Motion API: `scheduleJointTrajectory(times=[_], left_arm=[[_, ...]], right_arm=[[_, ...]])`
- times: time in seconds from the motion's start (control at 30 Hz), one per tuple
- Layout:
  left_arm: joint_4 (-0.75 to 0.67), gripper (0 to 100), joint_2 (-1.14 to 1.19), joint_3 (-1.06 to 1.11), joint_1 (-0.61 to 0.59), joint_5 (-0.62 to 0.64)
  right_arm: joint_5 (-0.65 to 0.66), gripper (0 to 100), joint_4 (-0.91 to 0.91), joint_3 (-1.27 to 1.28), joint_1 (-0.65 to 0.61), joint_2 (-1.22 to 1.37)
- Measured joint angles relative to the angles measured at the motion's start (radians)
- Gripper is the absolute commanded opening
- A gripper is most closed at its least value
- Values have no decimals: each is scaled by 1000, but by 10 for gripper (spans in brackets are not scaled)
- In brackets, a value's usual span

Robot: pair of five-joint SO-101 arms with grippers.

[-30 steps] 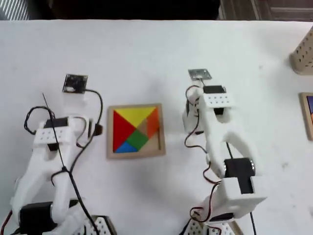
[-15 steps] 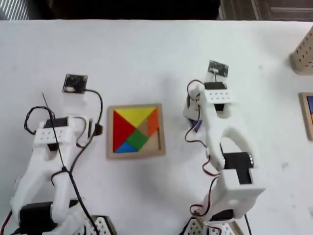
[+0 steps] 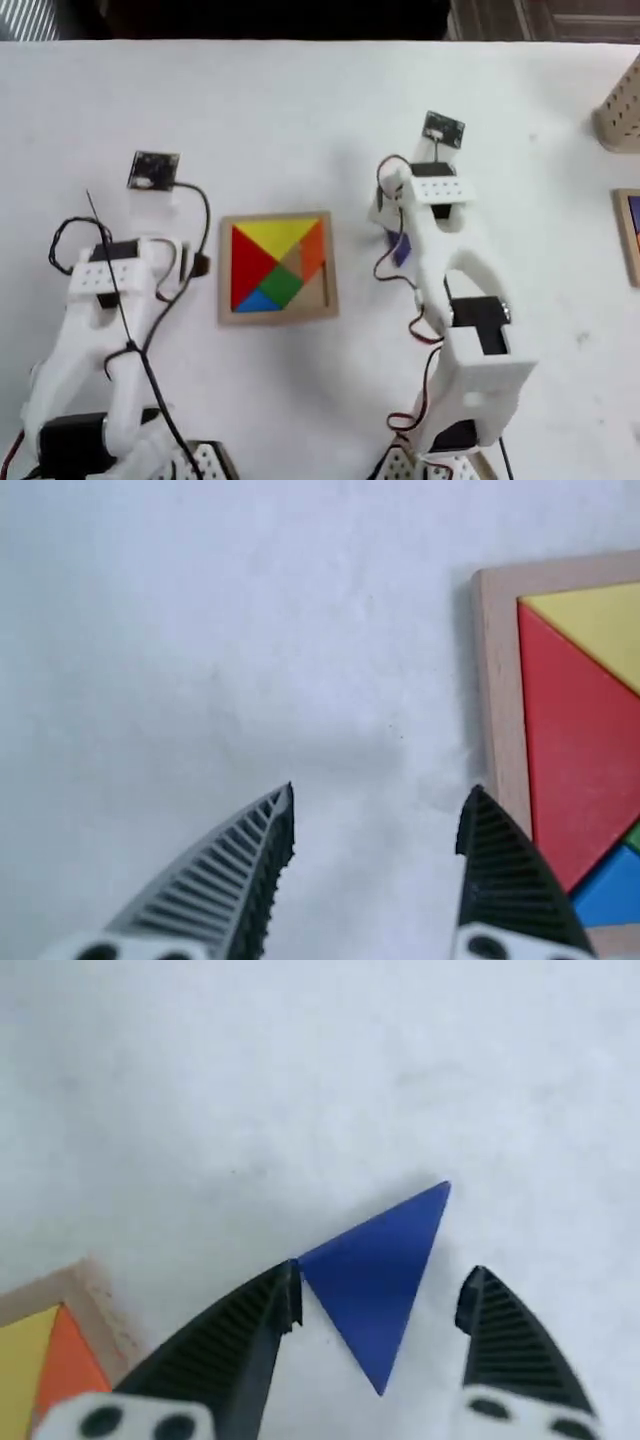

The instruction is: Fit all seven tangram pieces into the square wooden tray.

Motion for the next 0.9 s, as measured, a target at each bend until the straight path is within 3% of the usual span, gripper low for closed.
scheduleJointTrajectory(times=[0.3,0.53,0.9], left_arm=[[0,268,0,0,0,0],[0,268,0,0,0,0],[0,268,0,0,0,0]], right_arm=[[-3,240,11,-64,-11,95],[-3,11,11,-74,8,101],[98,18,58,-86,28,100]])
